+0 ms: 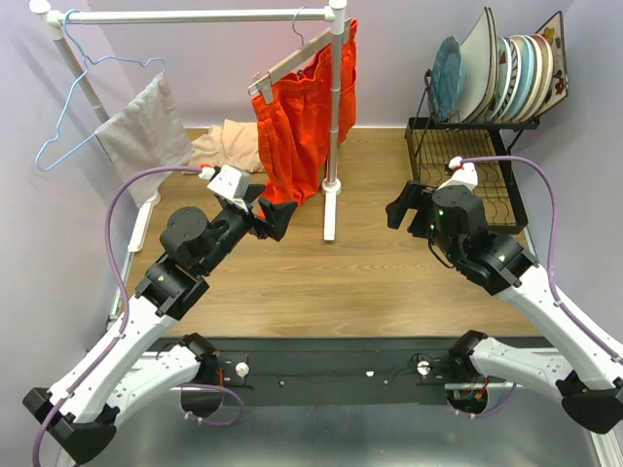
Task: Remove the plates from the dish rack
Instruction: Unload the plate from the dish rack.
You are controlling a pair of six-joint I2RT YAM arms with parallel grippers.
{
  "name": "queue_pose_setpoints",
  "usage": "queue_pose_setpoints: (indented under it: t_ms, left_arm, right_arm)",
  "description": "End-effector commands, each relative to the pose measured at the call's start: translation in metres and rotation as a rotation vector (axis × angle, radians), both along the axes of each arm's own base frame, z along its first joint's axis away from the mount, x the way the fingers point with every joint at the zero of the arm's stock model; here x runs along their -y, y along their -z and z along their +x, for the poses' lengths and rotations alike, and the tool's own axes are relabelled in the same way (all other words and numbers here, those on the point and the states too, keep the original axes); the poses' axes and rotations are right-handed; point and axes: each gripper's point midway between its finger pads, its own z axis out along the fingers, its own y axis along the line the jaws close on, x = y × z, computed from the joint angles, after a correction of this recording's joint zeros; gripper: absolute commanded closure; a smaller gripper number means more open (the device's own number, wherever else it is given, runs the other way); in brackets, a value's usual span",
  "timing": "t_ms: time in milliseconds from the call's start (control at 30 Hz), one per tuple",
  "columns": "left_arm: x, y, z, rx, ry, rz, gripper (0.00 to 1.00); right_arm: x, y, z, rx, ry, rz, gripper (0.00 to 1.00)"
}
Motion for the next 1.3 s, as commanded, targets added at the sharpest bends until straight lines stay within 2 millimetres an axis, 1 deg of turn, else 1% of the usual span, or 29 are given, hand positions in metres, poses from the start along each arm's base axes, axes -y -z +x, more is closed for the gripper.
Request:
queue_pose_setpoints:
  t_ms: [0,200,367,400,467,500,533,567,600,633,700,733,767,800,833,867,933,967,1000,1033,1067,1100,1167,1200,1233,1267]
  left_arm:
    - [-0.011,-0.01,-0.004,0.044,-0.035,-0.022,0.11]
    - [-0.014,-0.013,-0.007,0.058,-0.041,-0.033,0.11]
    - [-0.011,-0.008,-0.005,0.028,-0.036,-0.041,0.11]
    - [-0.012,-0.008,-0.005,0.025,-0.039,-0.04,0.11]
    - [-0.011,-0.005,-0.004,0.015,-0.04,-0.038,0.11]
    - [-0.012,-0.004,-0.004,0.013,-0.048,-0.036,0.11]
    - [-0.013,-0.003,-0.003,0.012,-0.049,-0.034,0.11]
    - [-0.013,-0.003,-0.004,0.012,-0.045,-0.033,0.11]
    - [-0.011,-0.004,-0.008,0.019,-0.025,-0.031,0.11]
    - [-0.011,-0.004,-0.01,0.025,-0.017,-0.027,0.11]
    - [-0.011,-0.007,-0.014,0.043,-0.006,-0.038,0.11]
    - [-0.012,-0.007,-0.014,0.049,-0.006,-0.038,0.11]
    - [-0.013,-0.01,-0.015,0.059,-0.006,-0.04,0.11]
    - [-0.014,-0.011,-0.016,0.062,-0.008,-0.046,0.11]
    - [-0.014,-0.011,-0.016,0.063,-0.008,-0.047,0.11]
    - [-0.01,-0.01,-0.019,0.065,0.021,-0.045,0.11]
    - [-0.008,-0.011,-0.019,0.065,0.03,-0.044,0.11]
    - [-0.008,-0.009,-0.019,0.063,0.032,-0.04,0.11]
    - [-0.007,-0.008,-0.019,0.059,0.035,-0.037,0.11]
    - [-0.007,-0.007,-0.019,0.057,0.035,-0.035,0.11]
    - [-0.006,-0.006,-0.019,0.054,0.036,-0.033,0.11]
    - [-0.006,-0.005,-0.018,0.052,0.037,-0.034,0.11]
    - [-0.006,-0.005,-0.018,0.052,0.037,-0.034,0.11]
    - [-0.006,-0.005,-0.018,0.052,0.038,-0.034,0.11]
    - [-0.006,-0.006,-0.019,0.053,0.038,-0.034,0.11]
    - [-0.006,-0.004,-0.018,0.05,0.037,-0.032,0.11]
  right_arm:
    - [0.003,-0.009,0.001,0.036,0.012,0.01,0.0]
    - [0.004,-0.016,0.001,0.051,0.015,0.021,0.0]
    - [0.012,-0.026,0.014,0.081,0.082,-0.027,0.0]
    - [0.011,-0.03,0.022,0.087,0.087,-0.063,0.0]
    - [0.015,-0.039,0.033,0.104,0.128,-0.119,0.01]
    - [0.015,-0.062,0.04,0.137,0.144,-0.122,0.02]
    - [0.017,-0.058,0.049,0.114,0.184,-0.177,0.03]
    - [0.018,-0.062,0.055,0.118,0.206,-0.198,0.05]
    - [0.02,-0.071,0.06,0.135,0.22,-0.233,0.06]
    - [0.023,-0.082,0.073,0.15,0.279,-0.271,0.07]
    - [0.028,-0.098,0.084,0.173,0.321,-0.341,0.11]
    - [0.037,-0.118,0.093,0.199,0.373,-0.343,0.12]
    - [0.035,-0.114,0.107,0.183,0.379,-0.377,0.16]
    - [0.038,-0.115,0.117,0.176,0.38,-0.41,0.17]
    - [0.037,-0.121,0.127,0.183,0.366,-0.405,0.19]
    - [0.043,-0.125,0.145,0.181,0.388,-0.411,0.22]
    - [0.05,-0.134,0.163,0.189,0.394,-0.44,0.23]
    - [0.059,-0.149,0.172,0.213,0.421,-0.433,0.23]
    - [0.059,-0.139,0.189,0.189,0.413,-0.475,0.24]
    - [0.062,-0.136,0.198,0.182,0.425,-0.49,0.25]
    - [0.076,-0.139,0.206,0.181,0.466,-0.498,0.29]
    - [0.08,-0.133,0.22,0.17,0.49,-0.525,0.3]
    - [0.098,-0.133,0.234,0.166,0.556,-0.554,0.33]
    - [0.102,-0.128,0.241,0.154,0.557,-0.603,0.34]
    - [0.105,-0.129,0.252,0.165,0.595,-0.616,0.35]
    - [0.11,-0.127,0.256,0.155,0.605,-0.664,0.37]
